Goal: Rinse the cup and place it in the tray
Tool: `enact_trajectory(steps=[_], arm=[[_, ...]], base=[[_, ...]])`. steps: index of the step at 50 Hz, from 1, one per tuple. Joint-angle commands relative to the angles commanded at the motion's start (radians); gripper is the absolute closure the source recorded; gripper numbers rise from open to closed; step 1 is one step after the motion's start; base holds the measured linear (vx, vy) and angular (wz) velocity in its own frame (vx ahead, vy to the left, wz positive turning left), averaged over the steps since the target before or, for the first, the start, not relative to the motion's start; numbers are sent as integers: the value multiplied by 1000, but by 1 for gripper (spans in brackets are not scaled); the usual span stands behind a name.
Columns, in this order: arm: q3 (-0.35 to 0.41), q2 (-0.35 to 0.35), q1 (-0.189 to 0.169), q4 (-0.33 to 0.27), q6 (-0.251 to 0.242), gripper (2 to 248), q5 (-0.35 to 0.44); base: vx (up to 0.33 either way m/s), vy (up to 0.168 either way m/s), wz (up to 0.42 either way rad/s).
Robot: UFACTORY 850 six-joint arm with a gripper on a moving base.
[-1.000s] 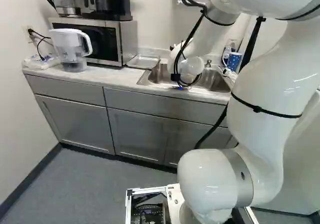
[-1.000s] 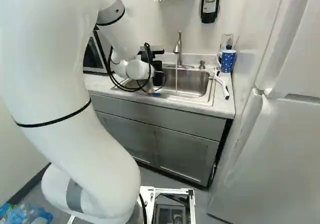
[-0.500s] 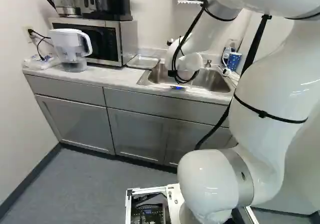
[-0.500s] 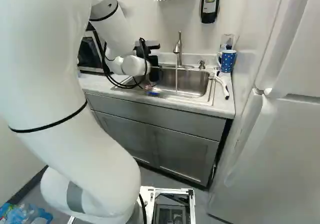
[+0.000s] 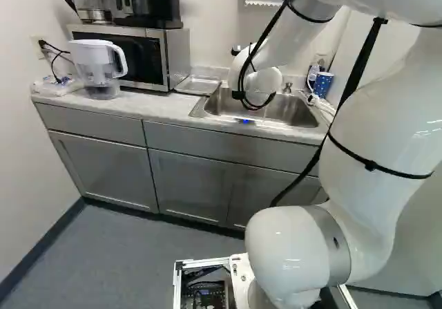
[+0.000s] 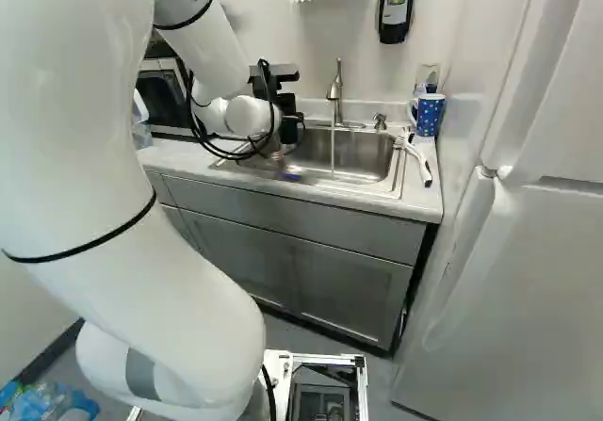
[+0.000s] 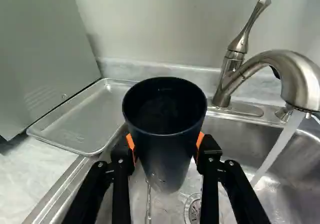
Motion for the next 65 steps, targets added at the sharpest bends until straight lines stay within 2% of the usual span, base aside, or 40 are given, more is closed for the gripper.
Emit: enact_trajectory(steps=[19,65], arm=[[-17,25,4,0,0,125,-21],[-80,63,14,0,0,125,-141]], base=[[0,0,0],[0,0,0]])
